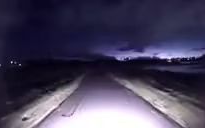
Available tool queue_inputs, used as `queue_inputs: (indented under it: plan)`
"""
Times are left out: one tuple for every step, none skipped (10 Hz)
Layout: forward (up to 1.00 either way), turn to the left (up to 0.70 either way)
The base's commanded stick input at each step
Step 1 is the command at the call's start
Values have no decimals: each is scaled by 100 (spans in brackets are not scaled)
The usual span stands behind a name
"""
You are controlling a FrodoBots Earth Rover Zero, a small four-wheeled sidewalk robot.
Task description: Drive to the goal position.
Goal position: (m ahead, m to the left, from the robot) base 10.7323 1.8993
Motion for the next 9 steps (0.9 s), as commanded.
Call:
queue_inputs:
  plan:
    - [85, 0]
    - [85, 0]
    - [85, 0]
    - [85, 0]
    - [85, 0]
    - [85, 0]
    - [85, 0]
    - [85, 0]
    - [85, 0]
